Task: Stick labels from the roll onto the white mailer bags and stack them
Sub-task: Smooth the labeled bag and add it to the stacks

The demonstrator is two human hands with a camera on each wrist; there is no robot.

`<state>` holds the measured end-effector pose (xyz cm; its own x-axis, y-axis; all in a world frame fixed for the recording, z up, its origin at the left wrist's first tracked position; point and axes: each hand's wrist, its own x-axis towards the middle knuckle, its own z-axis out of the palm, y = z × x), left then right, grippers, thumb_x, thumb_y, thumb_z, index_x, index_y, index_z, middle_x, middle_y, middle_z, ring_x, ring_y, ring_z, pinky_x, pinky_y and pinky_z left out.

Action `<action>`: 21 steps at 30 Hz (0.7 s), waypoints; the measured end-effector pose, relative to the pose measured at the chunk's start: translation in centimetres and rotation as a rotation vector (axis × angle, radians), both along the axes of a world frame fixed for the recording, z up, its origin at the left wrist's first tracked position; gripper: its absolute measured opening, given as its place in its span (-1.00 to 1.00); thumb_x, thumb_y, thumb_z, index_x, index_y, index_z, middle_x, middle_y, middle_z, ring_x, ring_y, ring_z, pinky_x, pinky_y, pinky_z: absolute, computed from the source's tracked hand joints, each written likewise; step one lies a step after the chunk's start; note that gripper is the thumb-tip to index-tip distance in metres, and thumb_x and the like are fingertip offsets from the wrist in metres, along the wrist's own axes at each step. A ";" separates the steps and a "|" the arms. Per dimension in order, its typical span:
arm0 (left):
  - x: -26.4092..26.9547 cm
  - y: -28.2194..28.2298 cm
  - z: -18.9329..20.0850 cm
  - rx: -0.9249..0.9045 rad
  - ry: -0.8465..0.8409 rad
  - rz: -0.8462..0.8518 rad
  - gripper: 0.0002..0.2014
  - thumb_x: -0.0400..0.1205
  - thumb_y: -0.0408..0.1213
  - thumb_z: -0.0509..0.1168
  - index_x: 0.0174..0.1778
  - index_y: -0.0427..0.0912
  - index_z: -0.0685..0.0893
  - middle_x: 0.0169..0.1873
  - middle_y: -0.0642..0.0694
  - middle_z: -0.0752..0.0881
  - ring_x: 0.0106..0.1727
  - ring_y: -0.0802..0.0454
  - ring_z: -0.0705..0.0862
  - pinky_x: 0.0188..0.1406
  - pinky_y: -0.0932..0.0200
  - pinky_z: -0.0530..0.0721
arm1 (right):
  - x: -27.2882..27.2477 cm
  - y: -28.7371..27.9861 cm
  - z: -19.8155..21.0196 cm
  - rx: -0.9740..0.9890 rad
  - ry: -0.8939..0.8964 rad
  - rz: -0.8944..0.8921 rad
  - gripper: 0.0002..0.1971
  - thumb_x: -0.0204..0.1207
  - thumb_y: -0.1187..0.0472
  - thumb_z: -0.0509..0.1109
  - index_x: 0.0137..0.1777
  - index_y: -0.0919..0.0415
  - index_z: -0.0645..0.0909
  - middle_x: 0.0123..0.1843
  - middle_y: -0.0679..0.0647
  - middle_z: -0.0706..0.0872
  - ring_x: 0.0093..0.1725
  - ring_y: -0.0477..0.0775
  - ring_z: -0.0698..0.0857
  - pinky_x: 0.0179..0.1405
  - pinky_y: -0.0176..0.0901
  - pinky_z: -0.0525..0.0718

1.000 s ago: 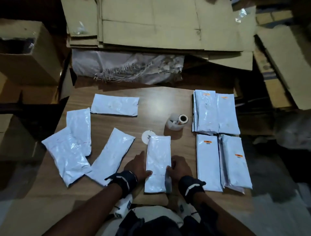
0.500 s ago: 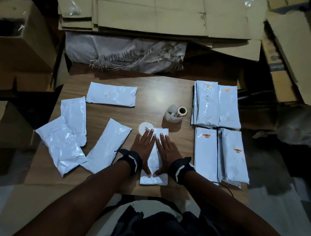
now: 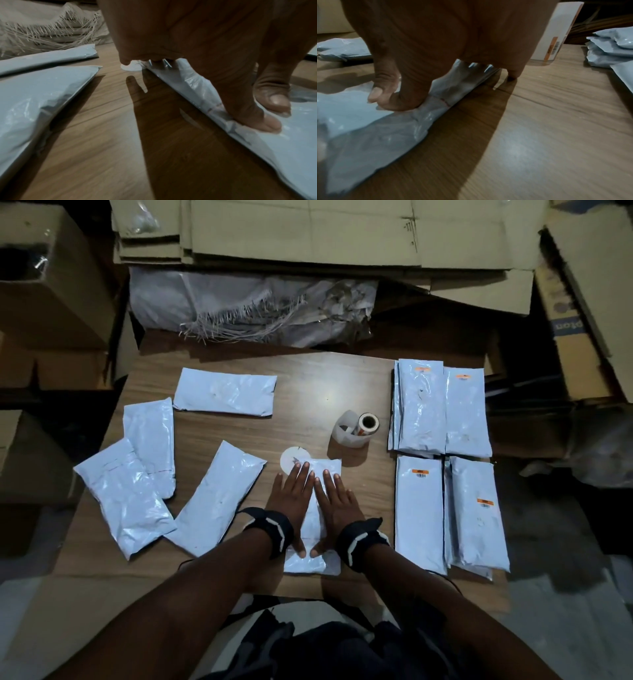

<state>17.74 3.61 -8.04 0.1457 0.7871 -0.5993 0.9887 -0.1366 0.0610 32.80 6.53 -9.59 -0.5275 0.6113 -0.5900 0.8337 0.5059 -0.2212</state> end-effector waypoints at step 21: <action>6.0 10.9 6.3 0.392 -0.052 0.076 -0.32 0.53 -0.01 0.30 0.56 -0.12 0.29 0.47 -0.15 0.44 0.59 -0.26 0.21 0.58 -0.25 0.00 | 7.5 6.0 2.6 0.044 0.406 -0.662 -0.51 0.63 0.09 0.26 0.55 0.14 0.36 0.53 0.11 0.45 0.45 0.13 0.49 0.41 -0.09 0.47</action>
